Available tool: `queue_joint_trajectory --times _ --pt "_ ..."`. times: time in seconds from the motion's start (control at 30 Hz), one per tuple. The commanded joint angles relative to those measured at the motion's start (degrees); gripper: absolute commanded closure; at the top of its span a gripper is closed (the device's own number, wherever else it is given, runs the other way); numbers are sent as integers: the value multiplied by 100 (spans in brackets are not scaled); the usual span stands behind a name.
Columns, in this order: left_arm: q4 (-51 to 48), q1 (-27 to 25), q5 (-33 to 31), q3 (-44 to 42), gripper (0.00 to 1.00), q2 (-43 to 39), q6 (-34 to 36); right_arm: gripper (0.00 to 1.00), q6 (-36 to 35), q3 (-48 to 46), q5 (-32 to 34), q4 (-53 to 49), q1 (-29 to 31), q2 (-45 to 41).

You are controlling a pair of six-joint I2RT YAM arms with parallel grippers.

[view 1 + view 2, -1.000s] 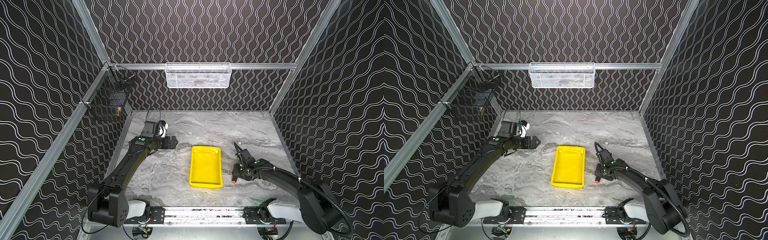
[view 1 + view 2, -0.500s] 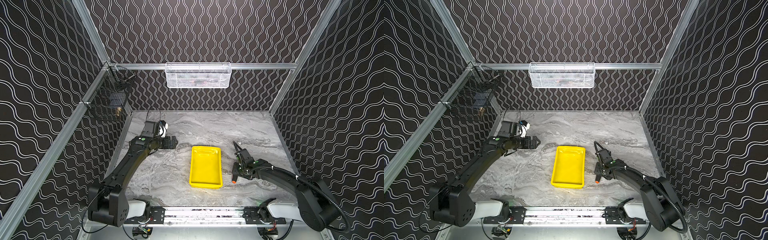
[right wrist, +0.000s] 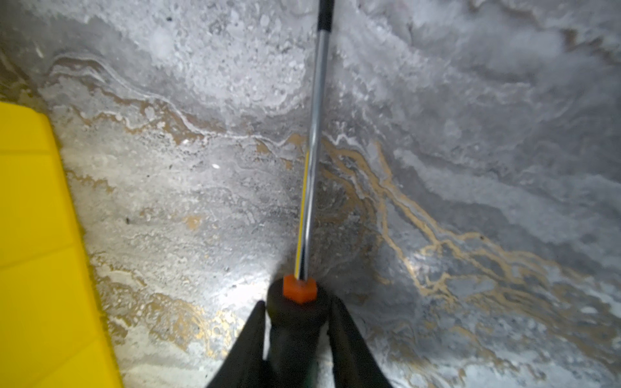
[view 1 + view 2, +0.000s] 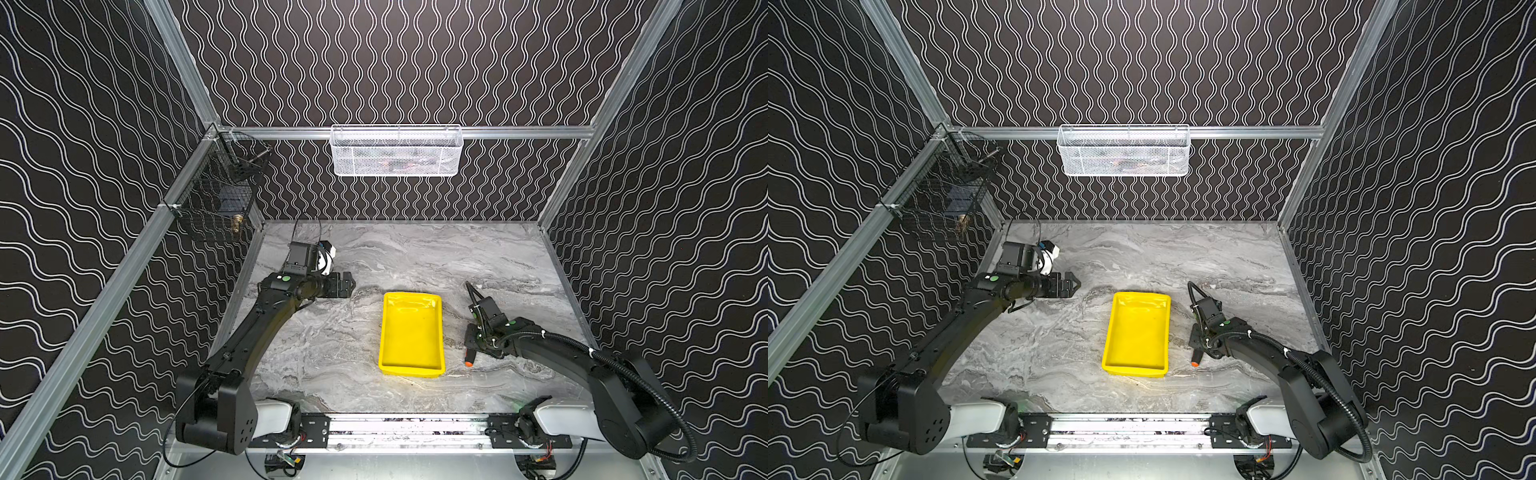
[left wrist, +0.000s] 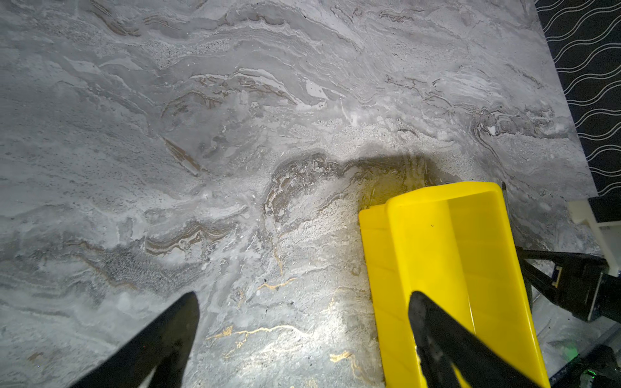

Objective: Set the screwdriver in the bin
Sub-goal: 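Lower the right gripper onto the screwdriver handle and close it, then lift the screwdriver with the right gripper off the table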

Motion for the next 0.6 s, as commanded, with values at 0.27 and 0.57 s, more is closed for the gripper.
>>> queue_joint_trajectory --times 0.27,0.57 --pt "-47 -10 -66 37 1 -44 83 87 -294 358 -3 -772 -46 -99" --pt "-46 -9 -47 15 1 -97 77 90 -726 704 -211 -1060 -609 -325"
